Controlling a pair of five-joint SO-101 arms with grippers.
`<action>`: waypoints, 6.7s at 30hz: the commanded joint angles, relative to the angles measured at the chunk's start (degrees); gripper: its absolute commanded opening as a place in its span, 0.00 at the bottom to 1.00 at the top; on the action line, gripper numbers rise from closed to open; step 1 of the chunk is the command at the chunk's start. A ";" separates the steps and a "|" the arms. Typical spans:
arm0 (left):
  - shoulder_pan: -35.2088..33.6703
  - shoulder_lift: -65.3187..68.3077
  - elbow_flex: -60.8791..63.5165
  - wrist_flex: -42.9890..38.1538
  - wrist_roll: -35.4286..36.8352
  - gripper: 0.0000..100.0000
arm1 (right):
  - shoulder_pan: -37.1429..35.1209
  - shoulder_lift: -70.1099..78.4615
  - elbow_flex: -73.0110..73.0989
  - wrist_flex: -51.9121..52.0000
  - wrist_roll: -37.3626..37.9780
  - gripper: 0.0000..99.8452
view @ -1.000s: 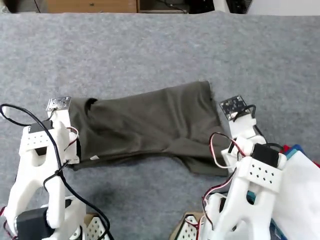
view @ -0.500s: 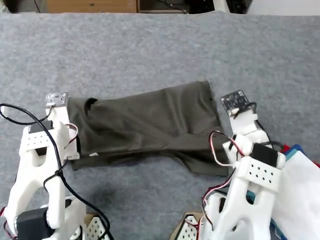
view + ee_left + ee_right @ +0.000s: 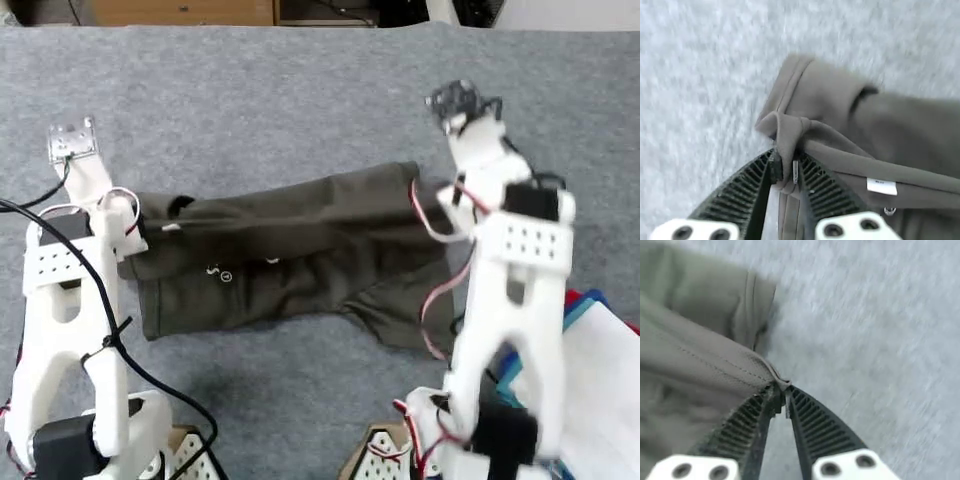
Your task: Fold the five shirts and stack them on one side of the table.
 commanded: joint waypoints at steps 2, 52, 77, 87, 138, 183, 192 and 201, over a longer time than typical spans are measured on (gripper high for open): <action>-2.11 -1.10 -4.92 -11.34 1.93 0.02 | -1.63 9.36 -20.26 1.49 -1.67 0.01; -8.97 -43.21 -24.00 -6.68 4.48 0.02 | -4.62 11.74 -112.31 1.32 11.25 0.01; -1.32 -42.24 11.69 -38.42 3.08 0.02 | -6.99 11.56 -65.98 -10.20 7.38 0.01; 0.00 -16.48 9.05 -48.35 3.25 0.02 | -7.25 11.65 -34.59 -35.25 1.41 0.01; 3.34 35.82 -35.78 11.78 8.44 0.02 | -4.88 65.01 -113.63 38.68 -11.96 0.01; 1.41 20.97 -8.62 0.88 3.43 0.02 | -0.66 32.40 -52.18 36.92 -0.53 0.01; 1.58 20.97 -9.49 5.19 1.76 0.02 | -0.04 11.82 -9.80 14.86 0.70 0.01; 5.10 12.18 -4.92 8.79 1.14 0.02 | 9.36 3.56 4.09 8.97 1.32 0.01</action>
